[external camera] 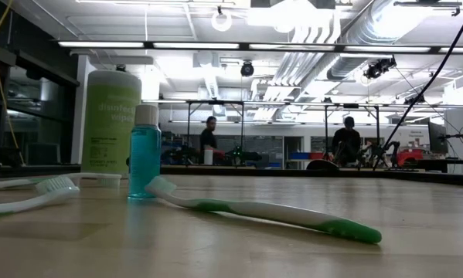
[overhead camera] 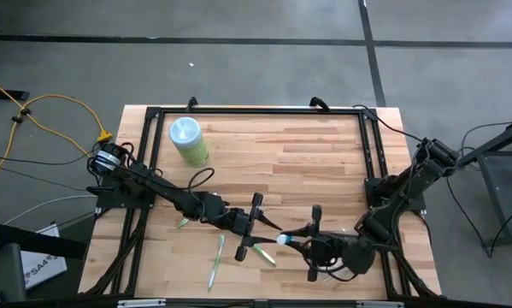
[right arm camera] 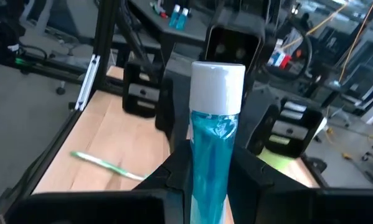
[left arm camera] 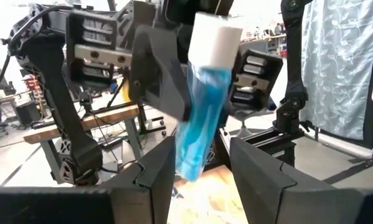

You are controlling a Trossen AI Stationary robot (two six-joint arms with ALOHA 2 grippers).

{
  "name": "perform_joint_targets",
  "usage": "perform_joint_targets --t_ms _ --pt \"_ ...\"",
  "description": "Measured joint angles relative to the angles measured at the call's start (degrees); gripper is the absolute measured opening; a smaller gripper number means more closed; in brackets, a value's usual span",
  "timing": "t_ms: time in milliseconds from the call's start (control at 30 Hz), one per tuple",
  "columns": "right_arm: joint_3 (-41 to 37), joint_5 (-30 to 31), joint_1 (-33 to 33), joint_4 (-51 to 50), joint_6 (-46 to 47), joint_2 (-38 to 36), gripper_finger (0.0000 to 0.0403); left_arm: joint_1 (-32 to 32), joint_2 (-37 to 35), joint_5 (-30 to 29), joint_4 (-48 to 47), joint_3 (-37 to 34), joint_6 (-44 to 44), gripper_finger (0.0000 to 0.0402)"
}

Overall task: Pick & Place toothbrushing station
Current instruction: Put the top blue mouthwash bottle into the middle section of the transparent organizer

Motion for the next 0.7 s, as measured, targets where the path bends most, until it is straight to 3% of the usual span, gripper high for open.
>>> perform_joint_targets --t_ms 267,700 --pt "0.0 -1.52 -1.45 5.18 -5.35 0.0 0.0057 0.0 0.0 0.0 0.35 0.0 2.34 0.0147" --pt "0.0 -8.2 -4.86 7.37 -6.0 0.0 0.0057 0.0 0.07 0.03 2.89 0.0 4.03 0.0147"
